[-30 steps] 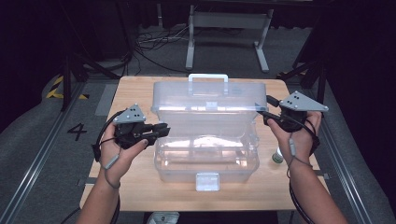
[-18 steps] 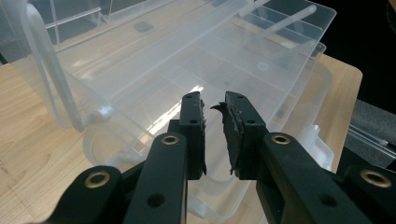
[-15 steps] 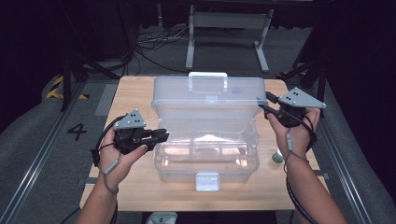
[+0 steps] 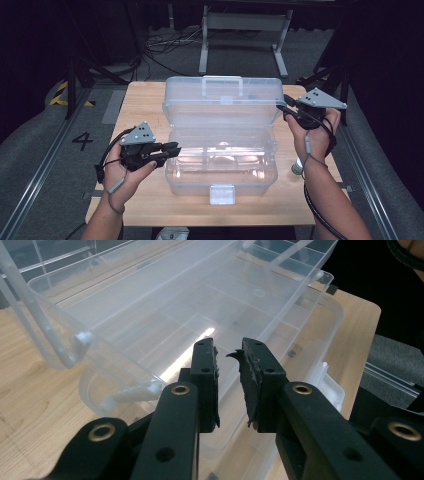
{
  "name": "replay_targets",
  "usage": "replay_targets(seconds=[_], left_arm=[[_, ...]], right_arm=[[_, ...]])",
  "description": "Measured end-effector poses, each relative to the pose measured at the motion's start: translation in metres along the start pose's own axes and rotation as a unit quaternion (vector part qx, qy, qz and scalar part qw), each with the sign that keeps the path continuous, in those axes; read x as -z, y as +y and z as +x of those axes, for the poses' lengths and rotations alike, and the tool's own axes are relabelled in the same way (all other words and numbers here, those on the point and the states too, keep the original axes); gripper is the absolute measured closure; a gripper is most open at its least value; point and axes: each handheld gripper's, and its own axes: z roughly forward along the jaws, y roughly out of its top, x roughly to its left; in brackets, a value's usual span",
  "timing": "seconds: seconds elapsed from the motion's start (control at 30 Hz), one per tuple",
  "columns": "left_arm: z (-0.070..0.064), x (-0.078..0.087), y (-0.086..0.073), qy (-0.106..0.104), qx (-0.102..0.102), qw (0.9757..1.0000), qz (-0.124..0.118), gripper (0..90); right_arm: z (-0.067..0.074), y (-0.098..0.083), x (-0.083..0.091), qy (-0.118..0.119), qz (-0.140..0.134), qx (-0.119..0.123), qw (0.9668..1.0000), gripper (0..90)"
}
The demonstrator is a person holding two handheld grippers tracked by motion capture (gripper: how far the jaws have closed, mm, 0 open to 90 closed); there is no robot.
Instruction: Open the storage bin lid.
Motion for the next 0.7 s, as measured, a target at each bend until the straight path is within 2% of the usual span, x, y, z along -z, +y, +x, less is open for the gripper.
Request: replay_targets(seconds=[0.2,0.43,0.57,0.7], left_arm=[[-0.003,0.003,-0.002,-0.006,-0.004,1.0,0.003,77.0],[-0.005,-0.001,-0.01,-0.02,-0.005,0.9993,0.032,77.5],[-0.006,-0.003,-0.014,-0.028,-0.007,0.9987,0.041,77.8],[-0.007,-0.008,-0.02,-0.044,-0.008,0.9974,0.056,77.8]], right_arm=[[-0.002,0.003,-0.004,0.001,0.007,-0.01,0.9999,71.7],[-0.006,0.006,-0.009,0.004,0.012,-0.022,0.9997,72.1],[-0.008,0.008,-0.011,0.006,0.016,-0.028,0.9995,72.2],[-0.01,0.009,-0.013,0.009,0.017,-0.032,0.9993,72.3]])
